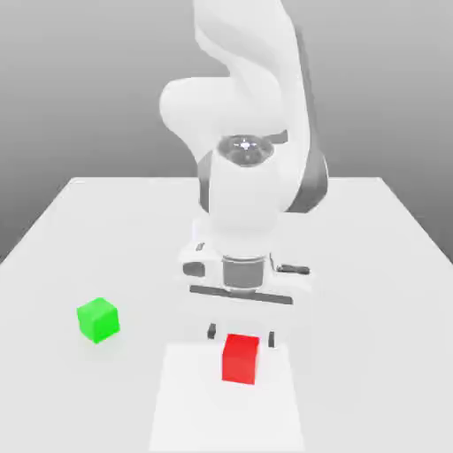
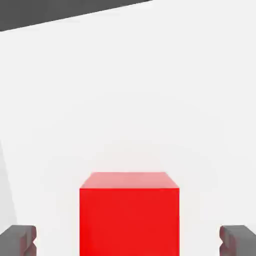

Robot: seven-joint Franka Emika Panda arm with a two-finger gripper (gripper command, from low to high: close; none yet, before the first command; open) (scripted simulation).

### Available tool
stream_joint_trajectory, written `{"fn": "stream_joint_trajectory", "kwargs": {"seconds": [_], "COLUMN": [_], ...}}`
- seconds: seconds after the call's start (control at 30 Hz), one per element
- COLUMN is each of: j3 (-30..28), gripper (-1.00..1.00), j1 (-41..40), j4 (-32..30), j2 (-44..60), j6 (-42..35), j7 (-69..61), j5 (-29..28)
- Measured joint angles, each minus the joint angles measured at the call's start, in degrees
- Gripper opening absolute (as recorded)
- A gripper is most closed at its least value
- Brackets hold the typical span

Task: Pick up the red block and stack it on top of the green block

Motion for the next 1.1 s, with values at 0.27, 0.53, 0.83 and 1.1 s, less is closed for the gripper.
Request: {"fn": "stream_joint_trajectory", "kwargs": {"seconds": [0.27, 0.53, 0.83, 1.1], "j3": [-1.8, 0.6, -4.9, -9.9], "gripper": [-1.00, -1.00, -1.00, -1.00], "j1": [1.5, 0.6, -12.6, -25.8], "j4": [0.4, -1.5, -3.6, -5.3], "j2": [3.7, -10.0, -16.3, -21.1], "j6": [3.2, -8.5, -12.9, -15.8], "j7": [0.8, -3.1, 18.9, 40.4], "j5": [-1.1, 4.4, 2.5, 0.8]}}
